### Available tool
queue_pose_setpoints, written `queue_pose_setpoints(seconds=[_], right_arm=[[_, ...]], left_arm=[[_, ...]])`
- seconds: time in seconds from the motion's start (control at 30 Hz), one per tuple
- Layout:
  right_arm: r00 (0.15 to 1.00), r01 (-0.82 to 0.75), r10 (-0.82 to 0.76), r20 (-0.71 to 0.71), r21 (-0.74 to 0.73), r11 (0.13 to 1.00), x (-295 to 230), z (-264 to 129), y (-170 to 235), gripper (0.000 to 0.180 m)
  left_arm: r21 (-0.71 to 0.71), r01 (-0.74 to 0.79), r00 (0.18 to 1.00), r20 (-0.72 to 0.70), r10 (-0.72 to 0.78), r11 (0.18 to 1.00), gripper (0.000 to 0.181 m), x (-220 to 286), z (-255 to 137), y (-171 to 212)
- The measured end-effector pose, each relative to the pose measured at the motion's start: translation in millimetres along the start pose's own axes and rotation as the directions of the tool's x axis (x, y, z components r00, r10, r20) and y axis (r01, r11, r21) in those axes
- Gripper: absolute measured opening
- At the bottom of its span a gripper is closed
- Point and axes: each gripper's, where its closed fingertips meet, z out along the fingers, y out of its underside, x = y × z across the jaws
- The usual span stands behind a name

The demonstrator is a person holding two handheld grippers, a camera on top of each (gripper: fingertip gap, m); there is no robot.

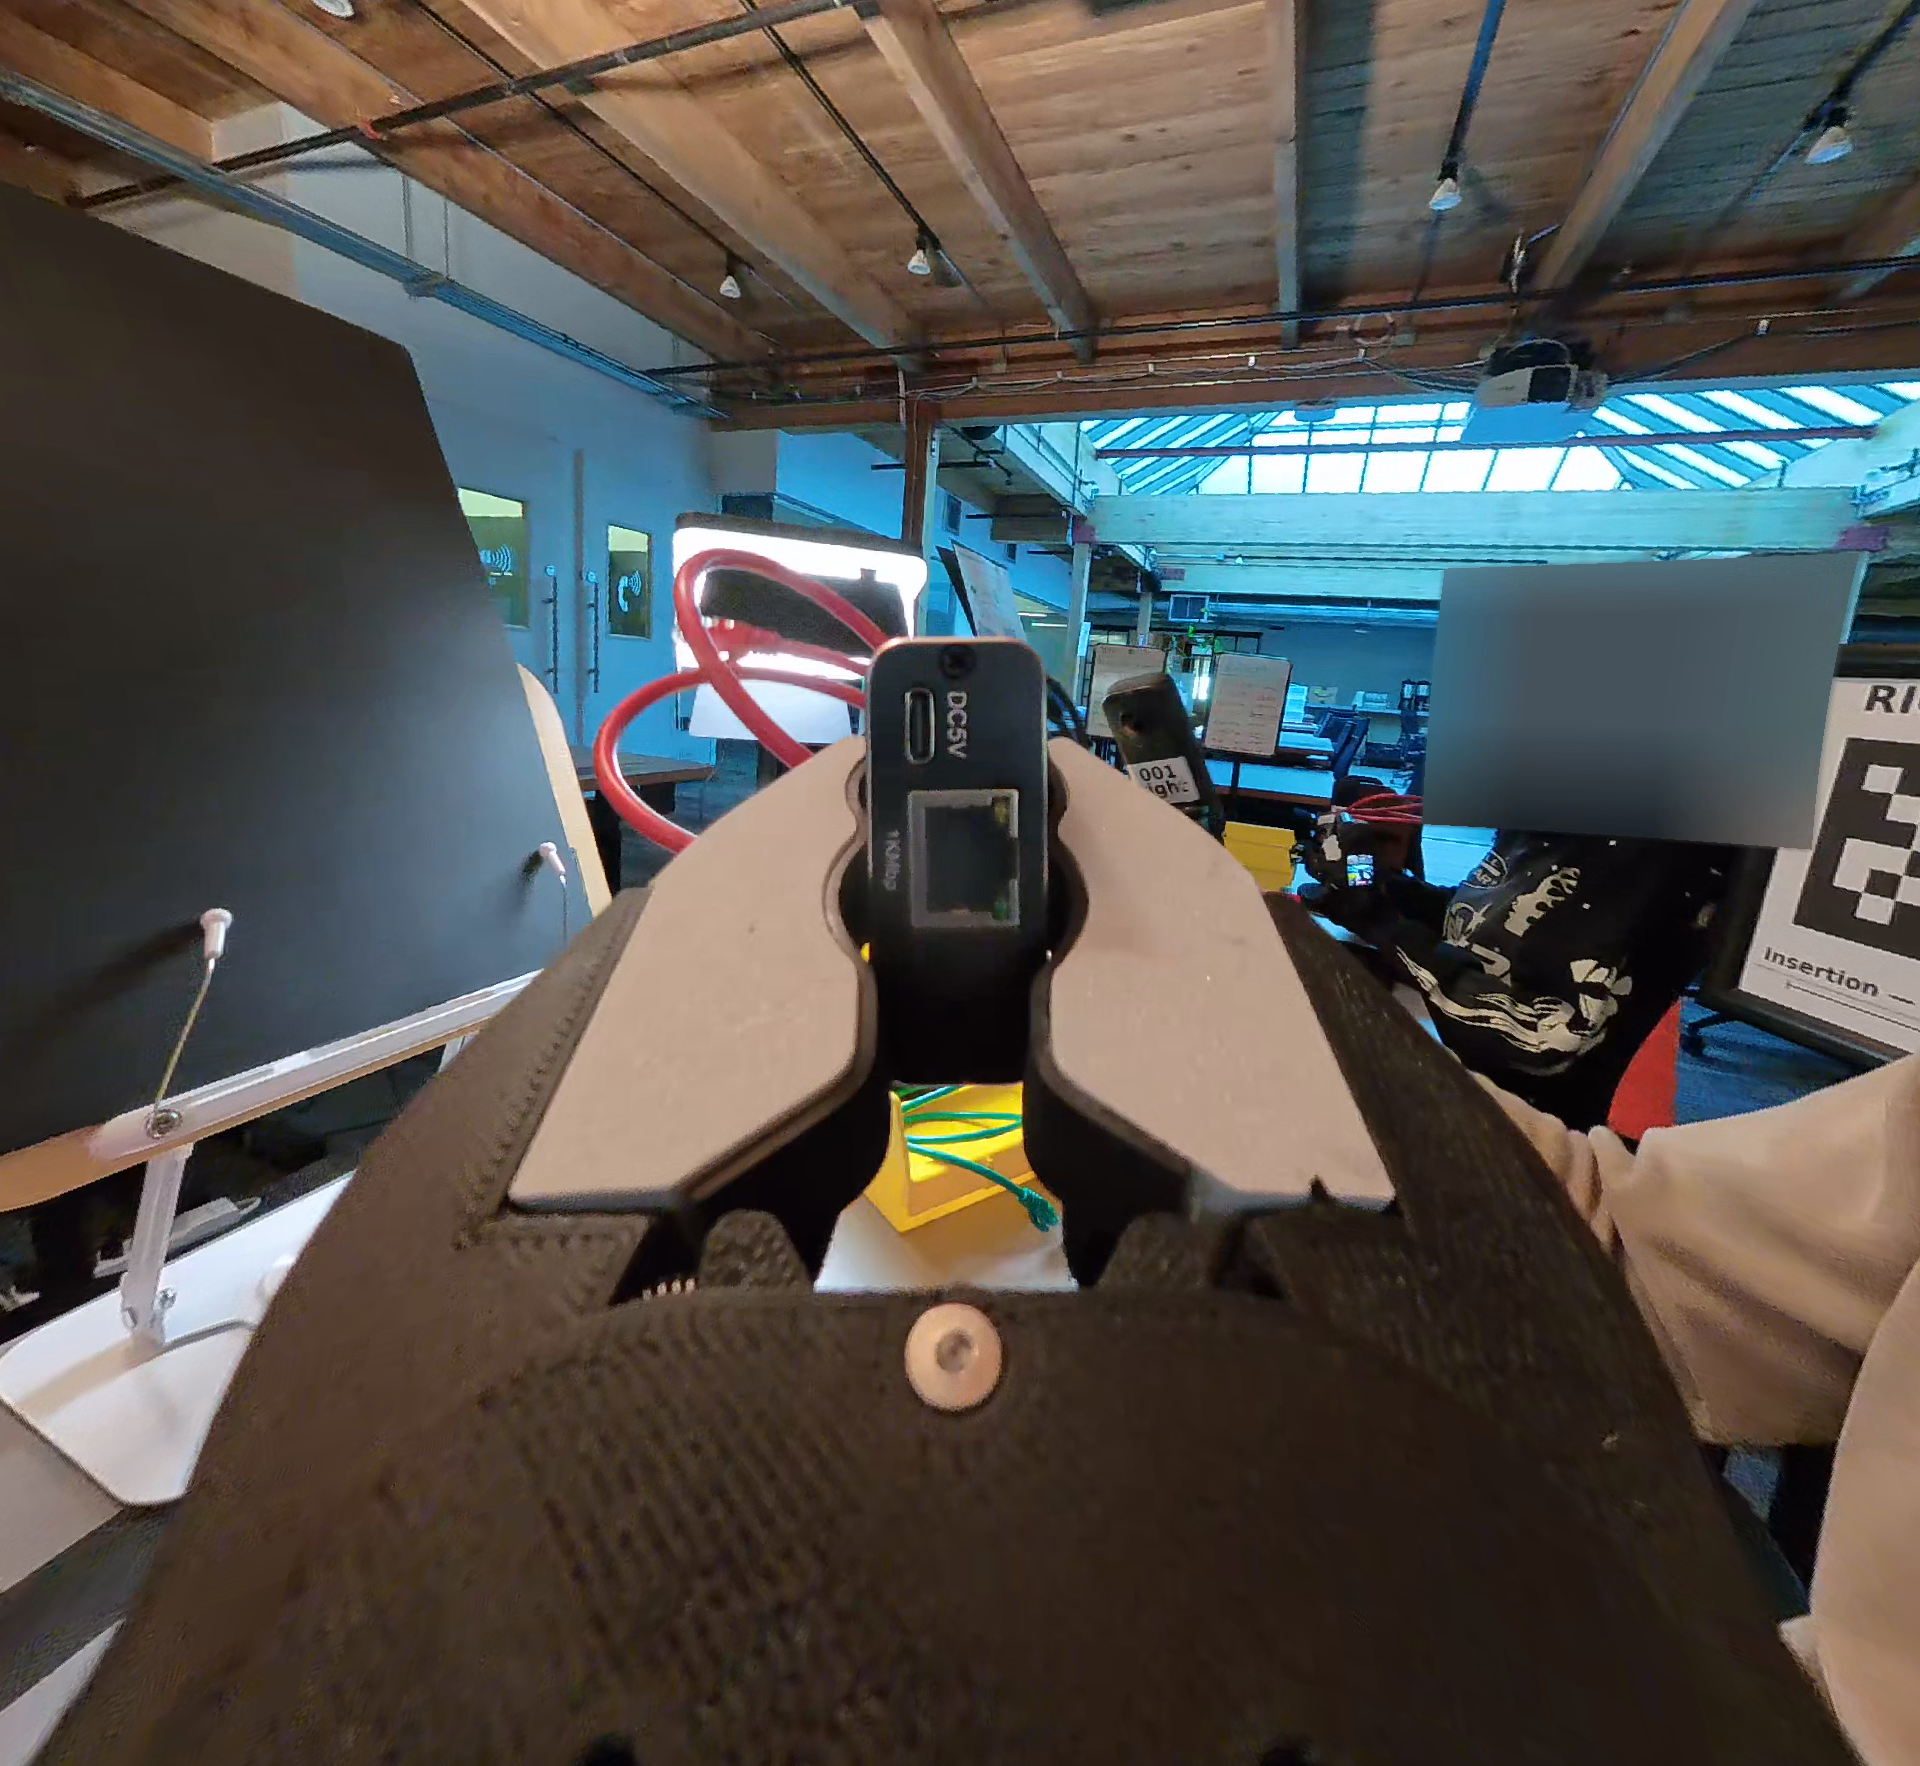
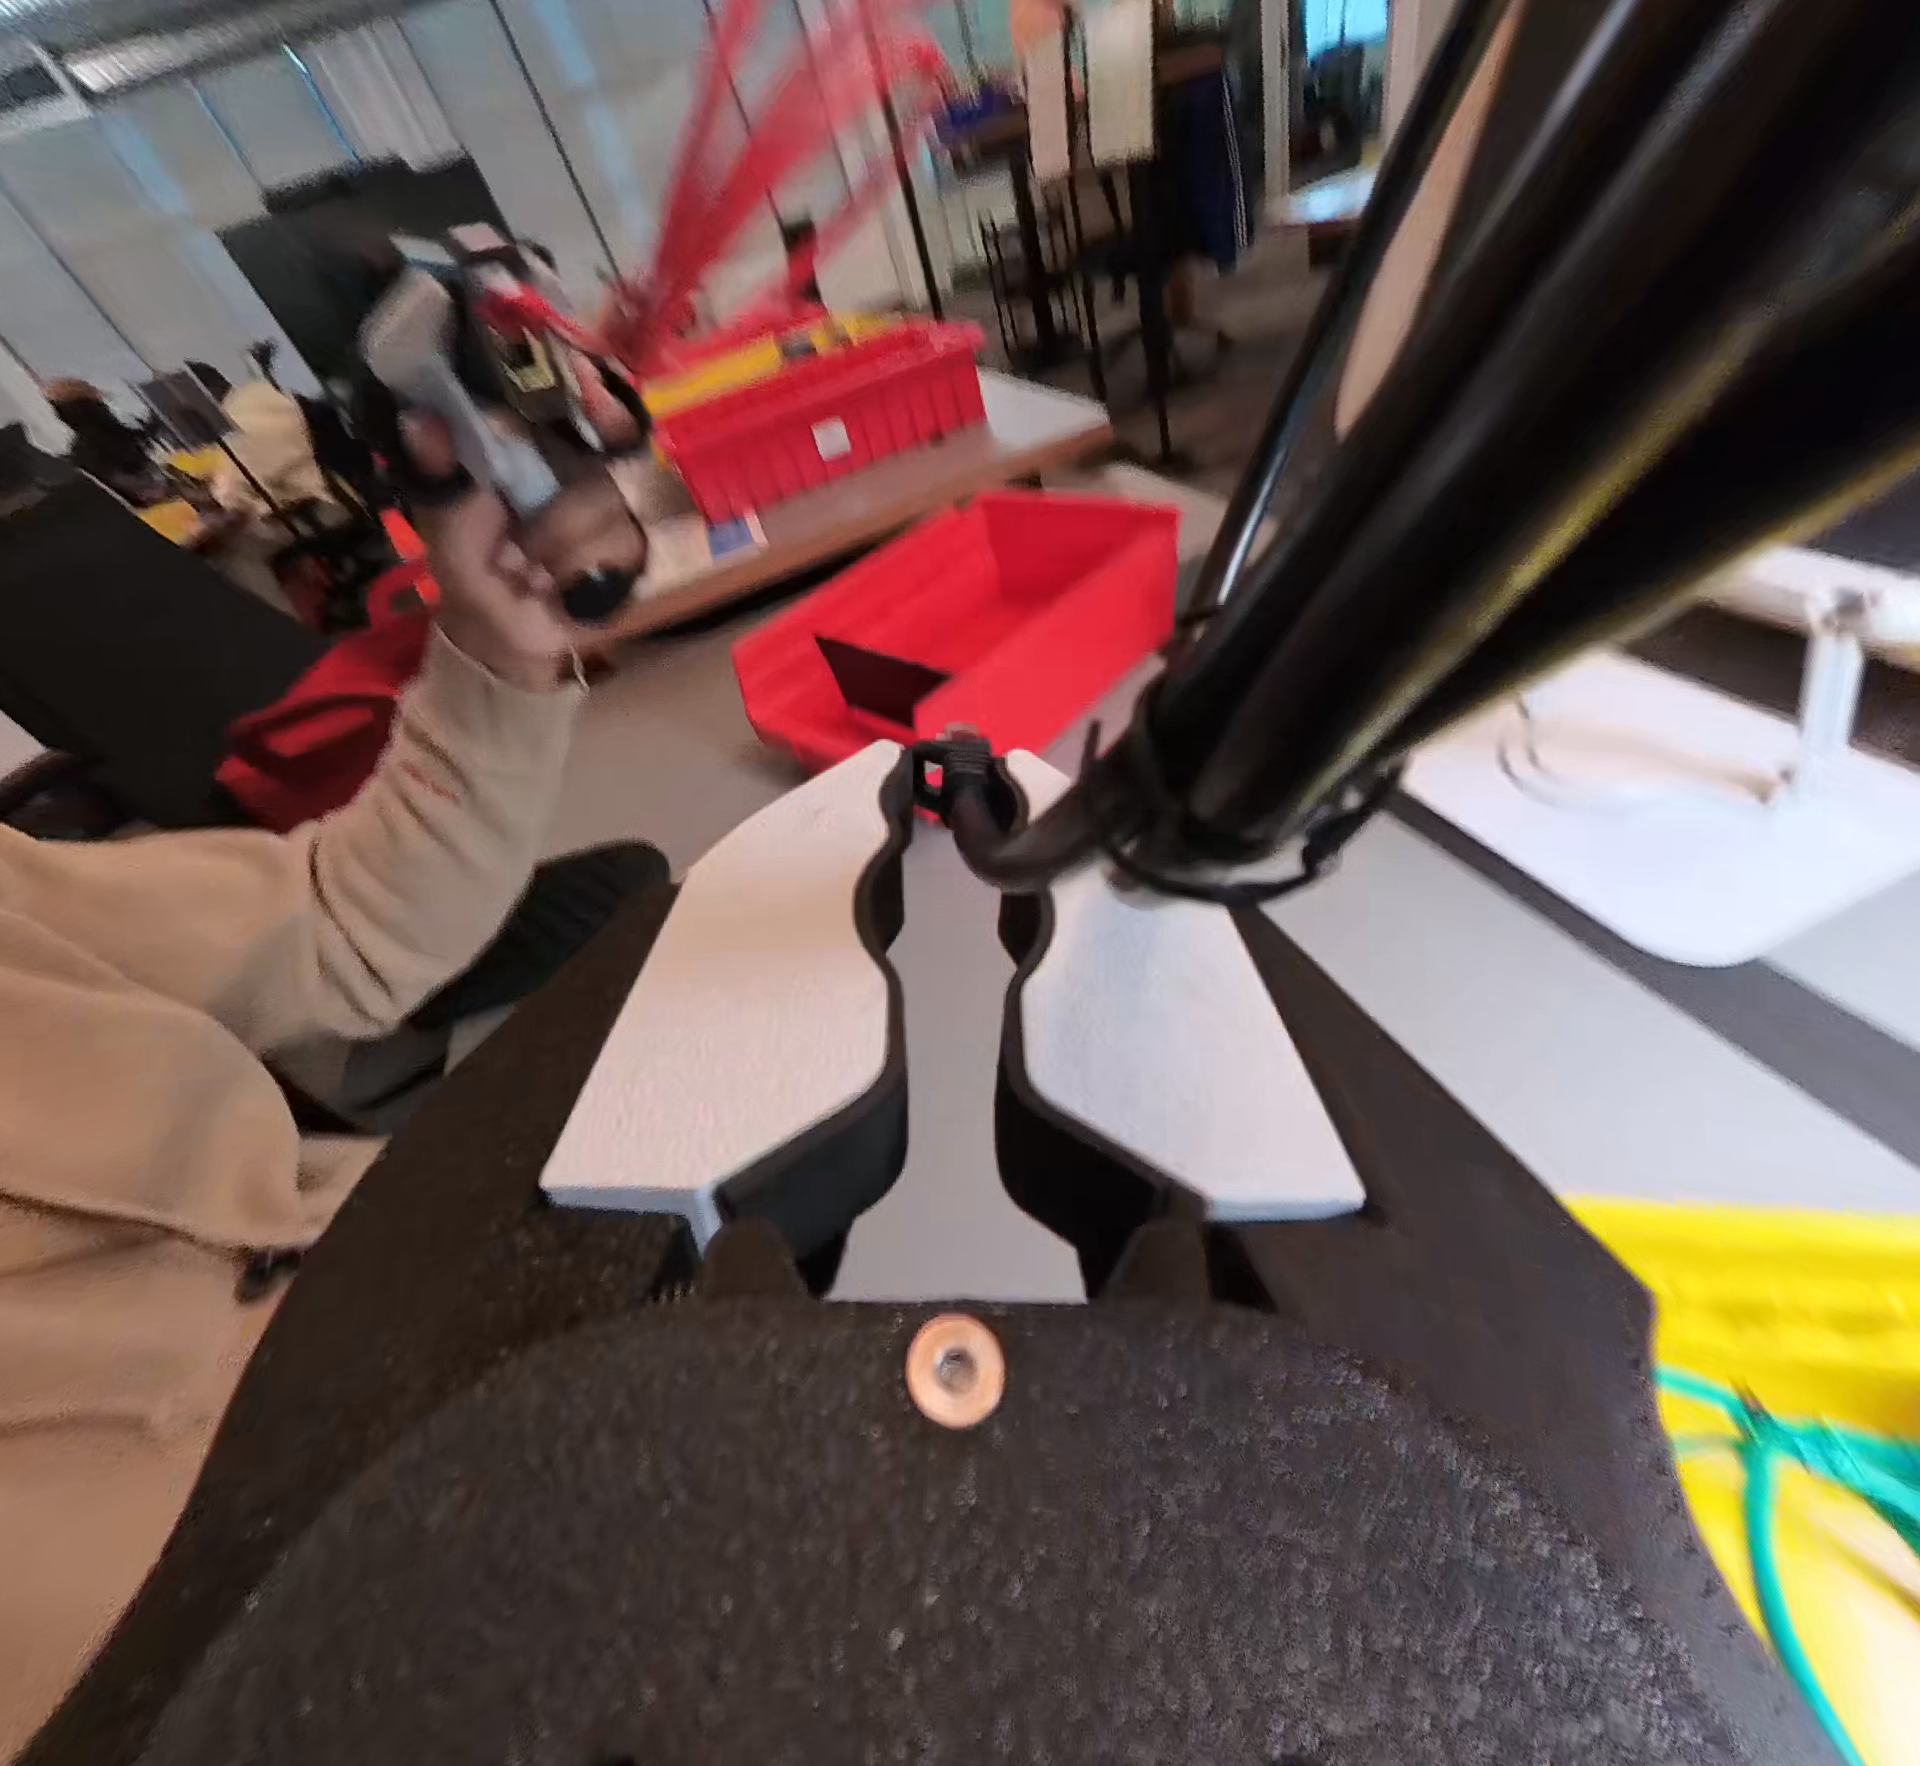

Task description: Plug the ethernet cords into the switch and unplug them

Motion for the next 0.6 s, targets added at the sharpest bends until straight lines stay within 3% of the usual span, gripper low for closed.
queue_pose_setpoints(seconds=[0.1,0.23,0.43,0.53,0.6], right_arm=[[0.994,-0.078,0.056,-0.096,-0.239,0.968,37.7,-22.3,39.2,0.013],[0.975,-0.204,0.133,-0.177,-0.479,0.854,66.3,-69.2,81.5,0.013],[0.918,-0.371,0.365,-0.158,-0.67,0.643,67.2,-124.3,130.5,0.014],[0.904,-0.406,0.351,-0.244,-0.745,0.528,81.6,-147.5,148.0,0.015],[0.893,-0.447,0.308,-0.327,-0.724,0.525,104.0,-157.8,143.7,0.017]], left_arm=[[-0.01,-0.021,1.0,0.006,0.021,1.0,0.026,-2.5,-1.0,-2.0],[-0.033,-0.052,0.999,0.001,0.052,0.998,0.026,0.3,0.4,-1.5],[-0.05,-0.06,0.998,-0.016,0.059,0.997,0.027,4.8,3.1,0.9],[-0.061,-0.06,0.998,-0.02,0.059,0.996,0.027,5.4,4.9,3.9],[-0.068,-0.056,0.998,-0.023,0.054,0.996,0.027,5.3,6.2,6.4]])
